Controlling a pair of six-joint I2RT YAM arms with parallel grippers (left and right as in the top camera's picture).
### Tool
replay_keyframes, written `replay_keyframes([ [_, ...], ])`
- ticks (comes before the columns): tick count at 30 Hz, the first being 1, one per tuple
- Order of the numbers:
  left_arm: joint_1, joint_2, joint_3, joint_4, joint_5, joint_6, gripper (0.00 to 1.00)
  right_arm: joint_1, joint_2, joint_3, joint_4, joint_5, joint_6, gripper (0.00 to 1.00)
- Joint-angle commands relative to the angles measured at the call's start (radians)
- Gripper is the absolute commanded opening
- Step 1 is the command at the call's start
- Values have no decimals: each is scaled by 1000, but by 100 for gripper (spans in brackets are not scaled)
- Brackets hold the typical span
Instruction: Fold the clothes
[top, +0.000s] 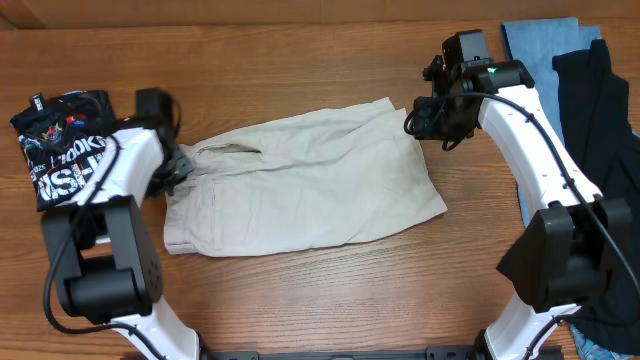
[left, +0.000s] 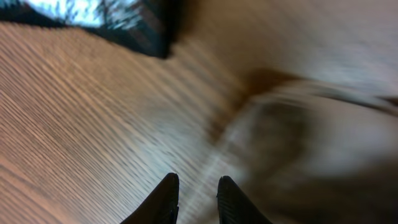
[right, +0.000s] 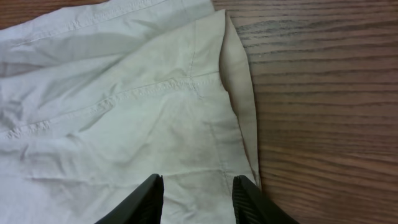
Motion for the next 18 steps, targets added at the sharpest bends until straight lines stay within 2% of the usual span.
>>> replay_keyframes([
  [1, 61, 29, -11, 6, 98, 23, 23, -3, 3, -2, 1, -6, -6, 40],
  [4, 84, 24, 0, -2, 177, 61, 10, -3, 3, -2, 0, -6, -6, 40],
  [11, 74, -124, 76, -50, 257, 106, 12, -3, 3, -2, -1, -5, -6, 40],
  [18, 43, -272, 98, -31, 290, 133, 13, -3, 3, -2, -1, -5, -6, 40],
])
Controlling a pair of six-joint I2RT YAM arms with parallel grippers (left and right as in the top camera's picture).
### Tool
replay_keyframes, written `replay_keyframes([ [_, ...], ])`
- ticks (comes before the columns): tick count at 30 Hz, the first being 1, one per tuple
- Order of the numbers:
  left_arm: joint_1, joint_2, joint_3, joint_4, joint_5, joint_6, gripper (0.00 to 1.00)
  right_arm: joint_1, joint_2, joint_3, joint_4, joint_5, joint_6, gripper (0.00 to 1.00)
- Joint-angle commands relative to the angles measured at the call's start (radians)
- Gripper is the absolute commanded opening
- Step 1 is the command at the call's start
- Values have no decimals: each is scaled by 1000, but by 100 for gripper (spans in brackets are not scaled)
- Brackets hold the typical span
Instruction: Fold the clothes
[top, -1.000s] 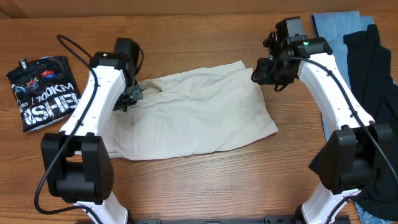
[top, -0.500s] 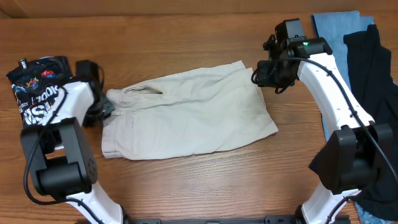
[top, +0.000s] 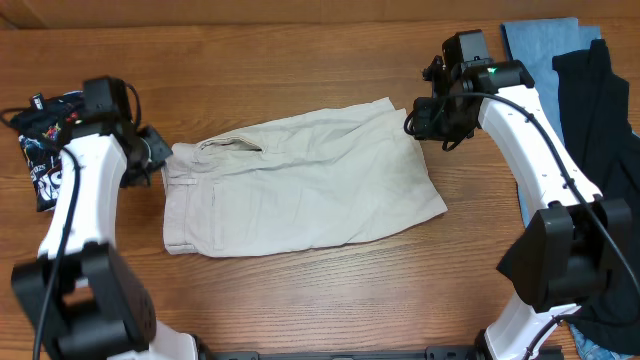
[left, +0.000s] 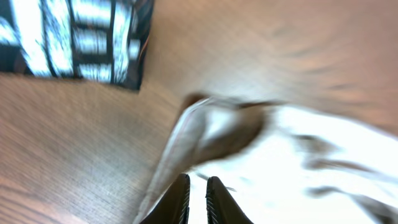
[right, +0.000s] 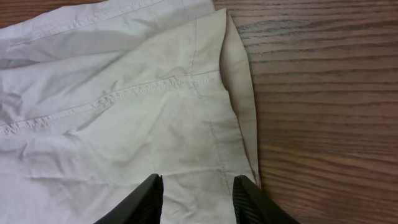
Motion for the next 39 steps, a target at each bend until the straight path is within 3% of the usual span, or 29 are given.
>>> replay_keyframes([
  [1, -33, -47, 19, 18, 58, 62, 11, -3, 3, -2, 0, -5, -3, 40],
  [7, -105, 49, 16, 92, 110, 160, 8, -3, 3, -2, -1, -5, -3, 40],
  [12, -121, 167, 16, 129, 117, 169, 8, -3, 3, -2, -6, -5, 0, 40],
  [17, -82, 267, 16, 145, -9, 169, 9, -3, 3, -2, -6, -5, 0, 40],
  [22, -14, 346, 16, 148, 14, 167, 9, -3, 3, -2, -7, -5, 0, 40],
  [33, 9, 317, 88, 106, 106, 166, 9, -3, 3, -2, -8, -5, 0, 40],
  [36, 9, 257, 149, 44, 106, 166, 19, -3, 3, -2, -7, -5, 0, 41],
  [37, 9, 235, 170, 17, 105, 167, 32, -3, 3, -2, -7, -5, 0, 41],
  [38, 9, 214, 188, -13, 105, 169, 63, -3, 3, -2, -7, -5, 0, 41],
  [39, 9, 194, 205, -49, 101, 169, 81, -3, 3, -2, -7, -5, 0, 41],
])
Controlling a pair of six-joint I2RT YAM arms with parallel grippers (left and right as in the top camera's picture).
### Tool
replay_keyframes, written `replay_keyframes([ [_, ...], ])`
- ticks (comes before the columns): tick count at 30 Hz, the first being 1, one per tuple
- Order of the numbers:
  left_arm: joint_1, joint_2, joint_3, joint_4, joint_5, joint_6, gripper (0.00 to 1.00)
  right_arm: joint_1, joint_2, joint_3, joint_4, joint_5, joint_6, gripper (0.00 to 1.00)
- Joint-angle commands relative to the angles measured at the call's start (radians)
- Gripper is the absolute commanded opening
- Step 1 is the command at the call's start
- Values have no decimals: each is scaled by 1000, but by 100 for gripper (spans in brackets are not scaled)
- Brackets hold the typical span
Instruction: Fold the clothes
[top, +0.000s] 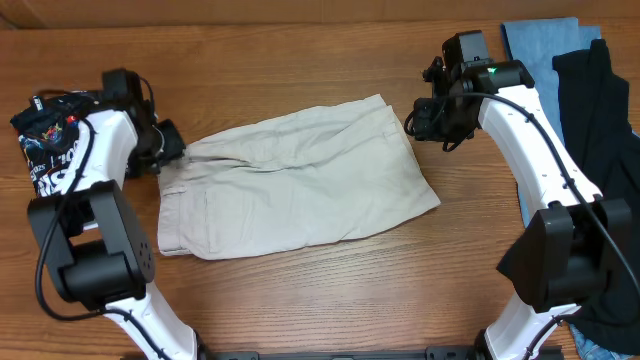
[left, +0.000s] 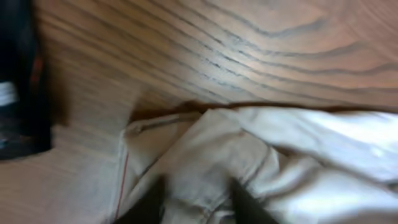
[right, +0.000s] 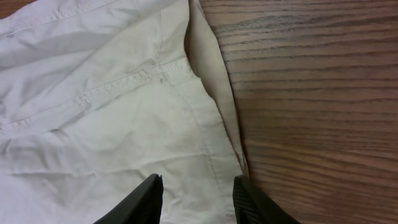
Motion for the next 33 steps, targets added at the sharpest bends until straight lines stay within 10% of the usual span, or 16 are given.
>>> replay_keyframes([
  [1, 12, -120, 84, -87, 0, 12, 88, -3, 3, -2, 2, -5, -1, 41],
  [9, 40, -145, 19, -307, -8, 7, 98, -3, 3, -2, 2, 2, -5, 41],
  [25, 109, -145, -417, 144, 180, 45, 93, -3, 3, -2, -4, 10, -8, 41],
  [30, 109, -145, -492, 206, 192, 45, 76, -3, 3, -2, -6, 10, -8, 41],
  [33, 109, -145, -501, 201, 192, 45, 47, -3, 3, -2, -6, 10, -8, 41],
])
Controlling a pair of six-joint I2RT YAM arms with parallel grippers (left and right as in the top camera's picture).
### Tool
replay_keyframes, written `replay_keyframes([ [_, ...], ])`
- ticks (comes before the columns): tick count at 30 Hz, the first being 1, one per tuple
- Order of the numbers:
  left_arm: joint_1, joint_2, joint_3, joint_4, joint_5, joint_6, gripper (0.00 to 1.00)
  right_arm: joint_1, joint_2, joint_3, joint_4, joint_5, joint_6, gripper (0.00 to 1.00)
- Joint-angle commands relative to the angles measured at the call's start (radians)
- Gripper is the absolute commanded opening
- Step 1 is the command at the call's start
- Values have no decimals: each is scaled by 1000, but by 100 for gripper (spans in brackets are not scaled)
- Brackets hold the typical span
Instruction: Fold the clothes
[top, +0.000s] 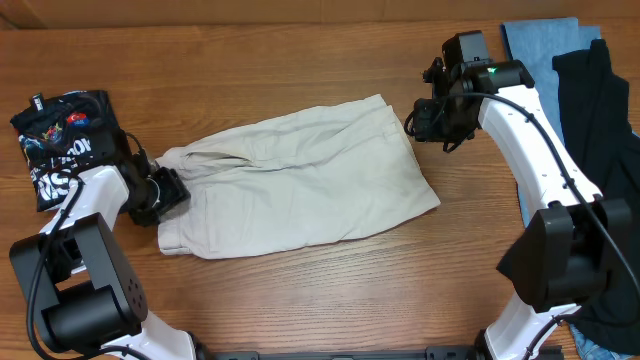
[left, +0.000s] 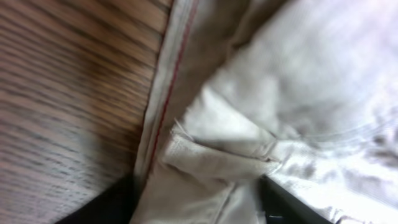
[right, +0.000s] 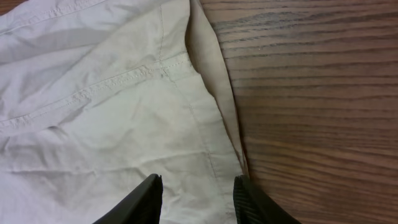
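Beige shorts lie spread flat in the middle of the table, waistband to the left. My left gripper is low at the waistband's left edge. In the left wrist view its fingers stand wide apart, open, with the waistband and a belt loop between them. My right gripper hovers at the far right corner of the shorts. It is open over the leg hem and holds nothing.
A folded black printed shirt lies at the far left. A blue cloth and a black garment lie at the right edge, behind the right arm. Bare wood surrounds the shorts.
My left gripper has moved from the far left corner of the waistband nearer to me along the waistband's edge, and its jaws stand wider. The shorts and right arm have not moved.
My left gripper was at the shorts' left edge with its jaws narrow, then nearly shut at the waistband. By the third moment the shorts lay flatter and a little further left, with the gripper open at the far corner. Now it straddles the waistband lower down. My right gripper stayed open.
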Motion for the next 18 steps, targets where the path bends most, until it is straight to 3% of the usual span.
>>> replay_keyframes([
  [1, -2, 35, -53, -13, 55, 11, 42, -3, 3, -1, 2, 8, -7, 41],
  [2, -2, 35, -53, -14, 55, 11, 37, -3, 3, -1, 2, 8, -7, 41],
  [9, -2, 35, -52, -21, 53, 10, 32, -3, 3, -1, 1, 8, -7, 41],
  [11, -2, 35, -51, -30, 51, 7, 22, -3, 3, -1, 1, 8, -7, 41],
  [13, -1, 35, -40, -49, 51, -4, 5, -3, 3, -1, 1, 8, -7, 41],
  [18, 17, 3, 41, -147, 42, 1, 4, -3, 3, -1, 3, 8, -7, 41],
])
